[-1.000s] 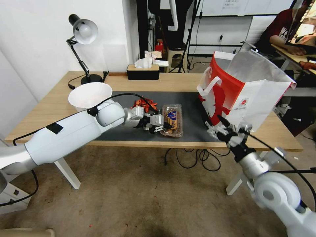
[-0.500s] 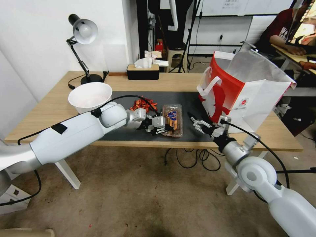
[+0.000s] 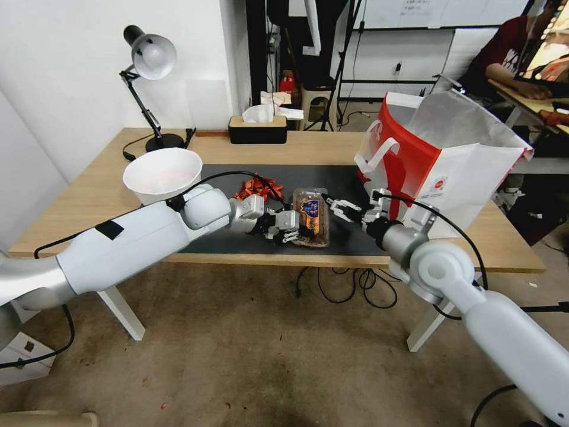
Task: Close the disposable takeout box, then place it into the delivery bag.
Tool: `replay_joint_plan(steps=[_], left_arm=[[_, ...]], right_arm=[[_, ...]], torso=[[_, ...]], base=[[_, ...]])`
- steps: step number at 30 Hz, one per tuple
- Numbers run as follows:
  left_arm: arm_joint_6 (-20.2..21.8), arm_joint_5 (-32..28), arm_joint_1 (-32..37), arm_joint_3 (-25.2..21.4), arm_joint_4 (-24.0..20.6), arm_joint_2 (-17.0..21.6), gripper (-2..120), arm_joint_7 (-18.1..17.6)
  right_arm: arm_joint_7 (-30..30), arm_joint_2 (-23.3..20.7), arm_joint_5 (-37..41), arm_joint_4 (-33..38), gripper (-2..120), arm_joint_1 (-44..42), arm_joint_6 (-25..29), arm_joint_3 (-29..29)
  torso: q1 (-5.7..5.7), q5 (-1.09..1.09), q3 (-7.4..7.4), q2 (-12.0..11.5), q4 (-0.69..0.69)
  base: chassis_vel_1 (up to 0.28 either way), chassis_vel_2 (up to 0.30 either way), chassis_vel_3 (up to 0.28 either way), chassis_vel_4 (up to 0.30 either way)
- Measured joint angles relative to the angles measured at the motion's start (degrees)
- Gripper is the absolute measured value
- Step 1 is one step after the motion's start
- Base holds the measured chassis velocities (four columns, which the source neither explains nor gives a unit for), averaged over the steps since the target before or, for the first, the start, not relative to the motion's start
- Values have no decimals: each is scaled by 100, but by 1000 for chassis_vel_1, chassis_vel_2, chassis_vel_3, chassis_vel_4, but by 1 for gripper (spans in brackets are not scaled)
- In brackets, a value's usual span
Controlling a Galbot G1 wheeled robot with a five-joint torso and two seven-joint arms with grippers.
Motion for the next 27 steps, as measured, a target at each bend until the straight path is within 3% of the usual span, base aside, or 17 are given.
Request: replay_joint_plan(steps=[13,27], left_arm=[[-53,-6,4,-70,222,-231,0,7],[-69,-11,9,-7,211,-247,0,-3]], right_arm=[[258,-13,756,-252,100,407,-825,-223],[231,-19,1048,-512,100,846,-1073,-492]], torso=[[-1,0,0,0,0],[-1,1,0,0,0]], base=[[0,0,0,0],[0,0,0,0]])
